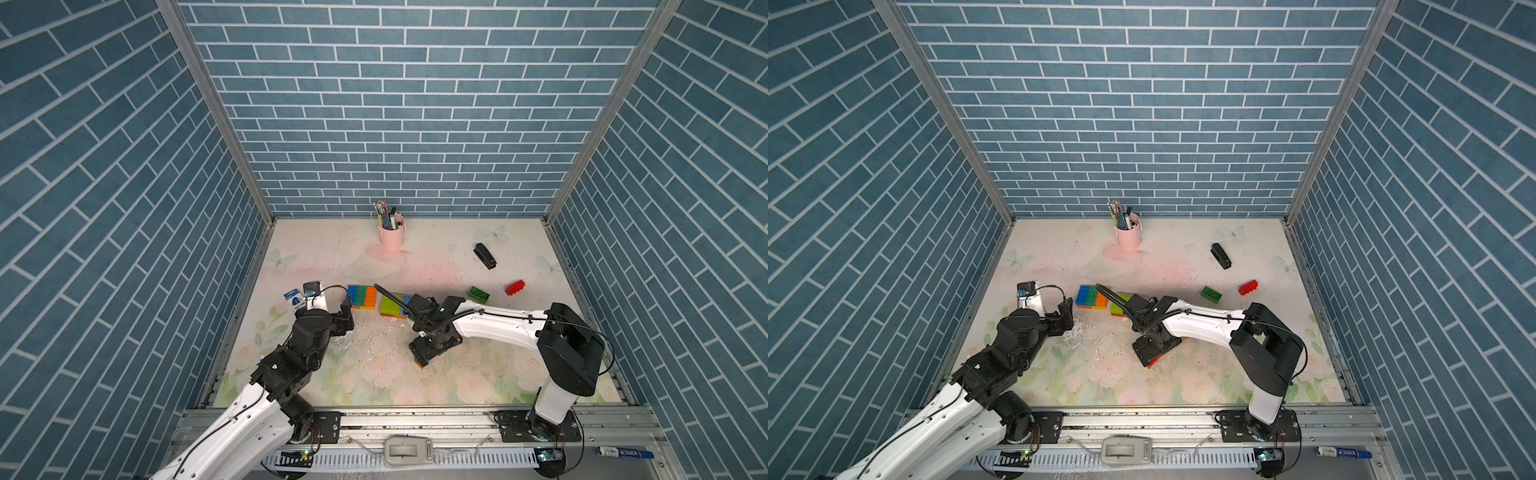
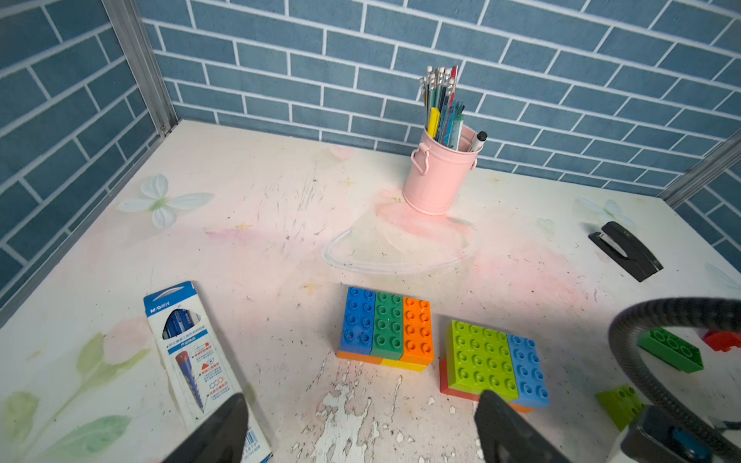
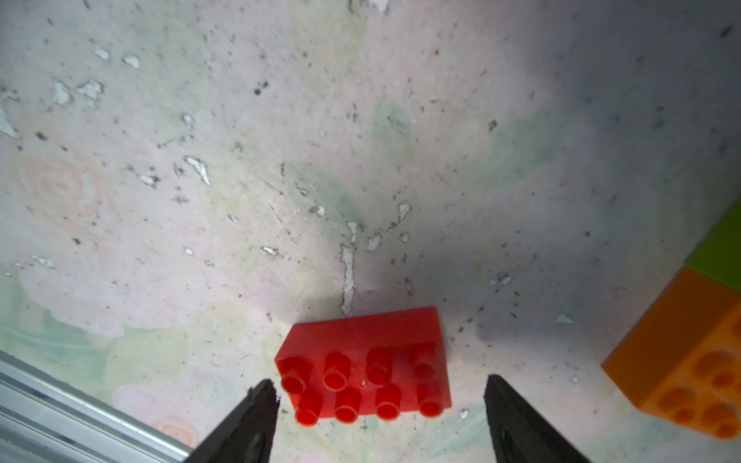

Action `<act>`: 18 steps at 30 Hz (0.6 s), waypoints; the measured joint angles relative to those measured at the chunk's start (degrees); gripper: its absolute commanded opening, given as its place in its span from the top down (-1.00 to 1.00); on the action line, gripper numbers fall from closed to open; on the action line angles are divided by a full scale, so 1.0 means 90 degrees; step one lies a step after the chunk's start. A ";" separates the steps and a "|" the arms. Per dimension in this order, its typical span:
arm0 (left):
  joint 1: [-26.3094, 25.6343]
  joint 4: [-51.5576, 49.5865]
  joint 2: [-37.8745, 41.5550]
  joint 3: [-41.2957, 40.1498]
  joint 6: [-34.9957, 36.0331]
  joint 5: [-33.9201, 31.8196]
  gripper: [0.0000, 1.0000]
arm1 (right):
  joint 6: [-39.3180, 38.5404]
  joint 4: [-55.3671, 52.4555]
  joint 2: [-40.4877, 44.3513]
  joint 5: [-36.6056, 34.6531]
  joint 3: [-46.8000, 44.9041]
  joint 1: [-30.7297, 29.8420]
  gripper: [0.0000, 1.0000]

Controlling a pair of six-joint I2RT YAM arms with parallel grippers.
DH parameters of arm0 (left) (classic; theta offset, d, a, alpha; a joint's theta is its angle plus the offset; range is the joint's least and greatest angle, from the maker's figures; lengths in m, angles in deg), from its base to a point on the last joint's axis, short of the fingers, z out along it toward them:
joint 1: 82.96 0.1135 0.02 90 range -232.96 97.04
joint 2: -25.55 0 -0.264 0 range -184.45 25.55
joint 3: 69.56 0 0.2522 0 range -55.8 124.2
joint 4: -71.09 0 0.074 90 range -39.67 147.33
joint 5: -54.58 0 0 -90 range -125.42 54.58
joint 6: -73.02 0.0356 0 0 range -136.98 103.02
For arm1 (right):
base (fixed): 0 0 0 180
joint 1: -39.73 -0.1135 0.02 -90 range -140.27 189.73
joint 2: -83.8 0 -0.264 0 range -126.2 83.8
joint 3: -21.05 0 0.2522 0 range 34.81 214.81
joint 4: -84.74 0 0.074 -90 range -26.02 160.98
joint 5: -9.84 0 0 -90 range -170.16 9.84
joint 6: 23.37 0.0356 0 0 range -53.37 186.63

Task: Assemble a rectangle with lego
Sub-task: Pick up the lego brick from the center of the board.

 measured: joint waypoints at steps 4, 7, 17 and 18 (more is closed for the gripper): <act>0.0019 -0.0063 -0.0019 0.0000 -0.0092 0.0068 -0.80 | -0.0002 -0.0039 -0.0160 -0.0068 0.0068 -0.0063 -0.63; 0.0036 -0.0075 -0.0019 0.0000 -0.0100 0.0092 -0.80 | -0.0005 -0.0075 -0.0277 -0.0146 0.0097 -0.0131 -0.57; 0.0070 -0.0083 -0.0019 0.0000 -0.0121 0.0199 -0.79 | -0.0134 -0.0165 -0.0323 -0.0452 0.0214 -0.0219 -0.24; 0.0070 -0.0083 -0.0019 0.0000 -0.0124 0.0214 -0.79 | -0.0131 -0.0177 -0.0323 -0.0483 0.0228 -0.0223 -0.22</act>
